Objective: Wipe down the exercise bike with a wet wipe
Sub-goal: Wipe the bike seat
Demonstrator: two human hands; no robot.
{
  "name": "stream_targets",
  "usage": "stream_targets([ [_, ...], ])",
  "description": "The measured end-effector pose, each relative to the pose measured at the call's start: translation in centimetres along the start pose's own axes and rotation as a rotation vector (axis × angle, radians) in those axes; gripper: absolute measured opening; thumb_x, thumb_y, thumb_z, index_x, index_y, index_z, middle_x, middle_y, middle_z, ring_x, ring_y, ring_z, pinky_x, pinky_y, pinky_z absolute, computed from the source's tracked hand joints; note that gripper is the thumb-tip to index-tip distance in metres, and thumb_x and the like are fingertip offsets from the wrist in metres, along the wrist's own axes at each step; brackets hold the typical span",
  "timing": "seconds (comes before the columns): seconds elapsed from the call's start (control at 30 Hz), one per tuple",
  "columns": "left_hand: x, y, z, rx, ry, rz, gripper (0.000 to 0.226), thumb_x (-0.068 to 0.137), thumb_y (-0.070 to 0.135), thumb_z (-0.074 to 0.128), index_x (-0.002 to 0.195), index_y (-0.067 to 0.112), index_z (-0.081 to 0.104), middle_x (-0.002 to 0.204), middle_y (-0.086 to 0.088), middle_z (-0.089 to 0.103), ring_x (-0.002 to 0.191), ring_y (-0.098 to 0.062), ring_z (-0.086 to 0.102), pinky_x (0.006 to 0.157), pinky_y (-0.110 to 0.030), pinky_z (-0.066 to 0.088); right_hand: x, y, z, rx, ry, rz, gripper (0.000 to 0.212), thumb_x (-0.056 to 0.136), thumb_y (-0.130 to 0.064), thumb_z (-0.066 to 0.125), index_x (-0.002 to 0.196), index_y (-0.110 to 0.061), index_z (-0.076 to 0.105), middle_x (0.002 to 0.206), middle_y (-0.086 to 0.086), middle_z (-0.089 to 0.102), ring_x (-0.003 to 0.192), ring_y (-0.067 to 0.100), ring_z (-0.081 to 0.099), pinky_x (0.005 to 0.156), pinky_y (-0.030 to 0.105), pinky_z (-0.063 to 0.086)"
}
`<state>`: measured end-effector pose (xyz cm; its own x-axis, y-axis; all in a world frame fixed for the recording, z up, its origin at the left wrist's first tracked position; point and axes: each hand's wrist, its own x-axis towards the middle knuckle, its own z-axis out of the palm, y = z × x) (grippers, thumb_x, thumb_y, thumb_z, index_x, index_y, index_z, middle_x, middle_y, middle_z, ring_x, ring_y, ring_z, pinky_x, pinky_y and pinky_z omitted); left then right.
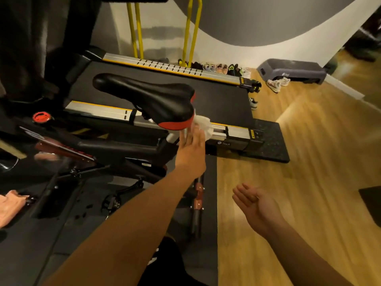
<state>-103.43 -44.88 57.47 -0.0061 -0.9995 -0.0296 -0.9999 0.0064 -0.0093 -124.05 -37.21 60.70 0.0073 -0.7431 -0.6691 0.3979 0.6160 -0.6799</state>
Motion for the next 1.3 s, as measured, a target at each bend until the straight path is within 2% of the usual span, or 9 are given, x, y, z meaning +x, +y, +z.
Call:
stream_targets([
  [0.3, 0.5, -1.1, -0.3, 0.072, 0.021, 0.0, 0.095, 0.093, 0.025, 0.051, 0.153, 0.006, -0.02, 0.16, -0.017, -0.027, 0.149, -0.036, -0.021, 0.121, -0.056, -0.001, 2.9, -3.5, 0.8, -0.177, 0.014, -0.148, 0.02, 0.101, -0.008, 0.043, 0.112, -0.008, 0.06, 0.112, 0.017, 0.067, 0.1, 0.025, 0.068, 0.089, 0.036, 0.053],
  [0.47, 1.5, -2.1, -1.6, -0.071, -0.018, -0.201, 0.093, 0.095, 0.024, 0.054, 0.153, 0.008, -0.017, 0.165, -0.013, 0.0, 0.151, -0.031, 0.013, 0.122, -0.044, 0.011, 5.8, -5.9, 5.7, -0.692, -0.073, -0.429, 0.024, 0.097, -0.012, 0.054, 0.113, -0.025, 0.065, 0.113, -0.003, 0.068, 0.104, 0.013, 0.065, 0.086, 0.021, 0.053],
  [0.57, 0.7, -1.0, -1.5, -0.087, -0.012, -0.277, 0.094, 0.095, 0.033, 0.053, 0.154, 0.011, -0.017, 0.165, -0.013, -0.008, 0.152, -0.032, -0.005, 0.118, -0.052, -0.008, 7.9, -7.7, 10.6, -1.114, -0.233, -0.776, 0.041, 0.098, -0.009, 0.048, 0.136, -0.023, 0.054, 0.127, -0.018, 0.053, 0.117, -0.002, 0.048, 0.089, 0.001, 0.034],
  [0.63, 0.3, -0.5, -1.0, -0.116, 0.041, -0.294, 0.094, 0.09, 0.035, 0.06, 0.157, 0.011, -0.001, 0.165, -0.015, 0.005, 0.152, -0.032, -0.001, 0.119, -0.054, -0.005, 9.2, -8.2, 14.2, -1.315, -0.436, -0.952, 0.042, 0.101, -0.015, 0.043, 0.143, -0.02, 0.046, 0.139, -0.01, 0.049, 0.128, 0.004, 0.043, 0.099, 0.006, 0.026],
  [0.73, 0.1, -0.6, -0.1, -0.22, 0.172, -0.292, 0.078, 0.073, 0.022, 0.077, 0.144, 0.008, 0.046, 0.149, -0.017, 0.045, 0.144, -0.035, 0.033, 0.119, -0.054, 0.021, 11.6, -7.9, 18.3, -1.559, -0.667, -0.926, 0.032, 0.104, -0.027, 0.04, 0.133, -0.019, 0.052, 0.134, 0.003, 0.052, 0.12, 0.017, 0.051, 0.095, 0.022, 0.039],
  [0.83, -0.9, -0.3, 0.4, -0.404, 0.266, -0.346, 0.067, 0.075, 0.011, 0.061, 0.141, 0.003, 0.047, 0.15, -0.02, 0.042, 0.145, -0.036, 0.03, 0.12, -0.054, 0.018, 13.7, -7.4, 20.6, -1.905, -0.694, -0.895, 0.026, 0.097, -0.033, 0.051, 0.112, -0.016, 0.063, 0.112, 0.005, 0.06, 0.103, 0.021, 0.057, 0.091, 0.034, 0.049],
  [1.07, -4.1, 0.1, 0.0, -0.598, 0.08, -0.604, 0.07, 0.09, 0.01, 0.048, 0.155, 0.011, 0.023, 0.165, -0.006, 0.01, 0.152, -0.016, -0.003, 0.125, -0.04, -0.001, 15.8, -7.6, 23.7, -1.994, -0.951, -0.896, 0.015, 0.084, -0.028, 0.07, 0.08, -0.018, 0.06, 0.085, 0.001, 0.059, 0.091, 0.024, 0.058, 0.086, 0.037, 0.05],
  [1.2, -3.1, 1.9, 0.3, -0.691, 0.015, -0.671, 0.067, 0.093, 0.01, 0.045, 0.156, 0.01, 0.022, 0.166, -0.007, 0.01, 0.153, -0.017, -0.002, 0.125, -0.038, -0.002, 16.3, -7.9, 21.8, -1.954, -0.796, -0.943, 0.036, 0.083, -0.048, 0.068, 0.094, -0.014, 0.062, 0.082, -0.001, 0.063, 0.08, 0.022, 0.063, 0.061, 0.027, 0.043],
  [1.3, -2.1, 3.4, 0.3, -0.784, 0.032, -0.706, 0.065, 0.095, 0.007, 0.043, 0.155, 0.007, 0.021, 0.165, -0.009, 0.011, 0.153, -0.019, -0.001, 0.125, -0.036, -0.001, 16.0, -9.7, 19.7, -1.94, -0.801, -1.019, 0.051, 0.081, -0.055, 0.068, 0.114, -0.018, 0.057, 0.084, -0.005, 0.06, 0.081, 0.02, 0.062, 0.065, 0.027, 0.039],
])
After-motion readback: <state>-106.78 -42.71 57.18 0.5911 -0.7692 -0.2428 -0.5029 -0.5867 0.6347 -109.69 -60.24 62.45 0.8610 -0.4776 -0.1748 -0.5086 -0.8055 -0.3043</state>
